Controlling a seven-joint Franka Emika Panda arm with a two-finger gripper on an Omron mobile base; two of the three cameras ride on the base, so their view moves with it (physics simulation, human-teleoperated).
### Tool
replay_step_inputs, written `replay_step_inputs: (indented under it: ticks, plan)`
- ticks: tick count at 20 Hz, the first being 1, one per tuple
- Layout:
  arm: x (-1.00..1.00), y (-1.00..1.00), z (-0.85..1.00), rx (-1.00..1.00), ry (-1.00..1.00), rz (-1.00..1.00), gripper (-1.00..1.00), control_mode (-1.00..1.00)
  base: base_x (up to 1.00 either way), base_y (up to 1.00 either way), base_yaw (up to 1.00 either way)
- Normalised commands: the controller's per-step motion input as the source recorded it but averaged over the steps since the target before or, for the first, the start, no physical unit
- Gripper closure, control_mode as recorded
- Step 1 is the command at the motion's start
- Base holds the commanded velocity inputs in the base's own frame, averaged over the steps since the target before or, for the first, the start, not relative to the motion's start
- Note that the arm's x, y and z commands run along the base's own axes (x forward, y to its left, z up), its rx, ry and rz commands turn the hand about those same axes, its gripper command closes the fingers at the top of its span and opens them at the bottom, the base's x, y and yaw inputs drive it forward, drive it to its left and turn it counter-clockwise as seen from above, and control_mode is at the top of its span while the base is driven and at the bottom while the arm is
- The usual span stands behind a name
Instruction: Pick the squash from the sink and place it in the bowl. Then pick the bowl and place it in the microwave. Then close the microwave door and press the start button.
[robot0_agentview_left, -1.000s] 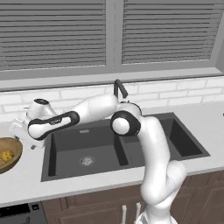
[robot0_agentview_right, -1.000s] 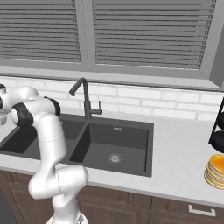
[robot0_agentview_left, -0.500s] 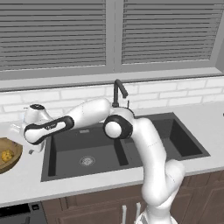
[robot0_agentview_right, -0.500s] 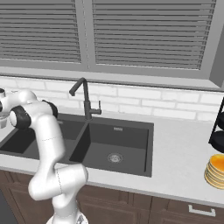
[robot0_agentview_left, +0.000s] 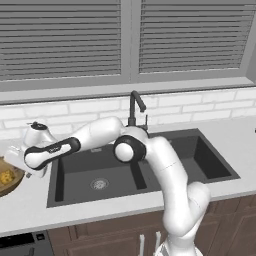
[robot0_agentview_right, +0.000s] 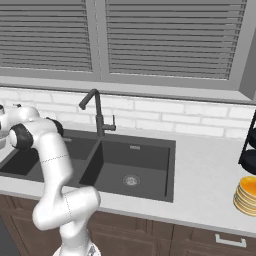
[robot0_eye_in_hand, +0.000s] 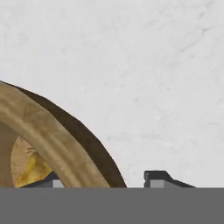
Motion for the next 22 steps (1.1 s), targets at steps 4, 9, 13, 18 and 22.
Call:
replay_step_inputs:
  ticks: [4,9,13,18,22]
  plan:
    - [-0.05,-0.01,0.00,0.02,-0.13,0.00,1.00,-1.00,0.00,0.00,0.00]
    - [-0.35,-0.44,0.33,0.05,-0.20,0.00,1.00,-1.00,0.00,0.00,0.00]
    - [-0.57,-0.83,0.69,0.07,-0.26,-0.01,1.00,-1.00,0.00,0.00,0.00]
    - [-0.48,-1.00,0.79,0.11,-0.12,-0.02,1.00,-1.00,0.00,0.00,0.00]
    - [-0.34,-1.00,0.85,0.12,0.02,-0.04,1.00,-1.00,0.00,0.00,0.00]
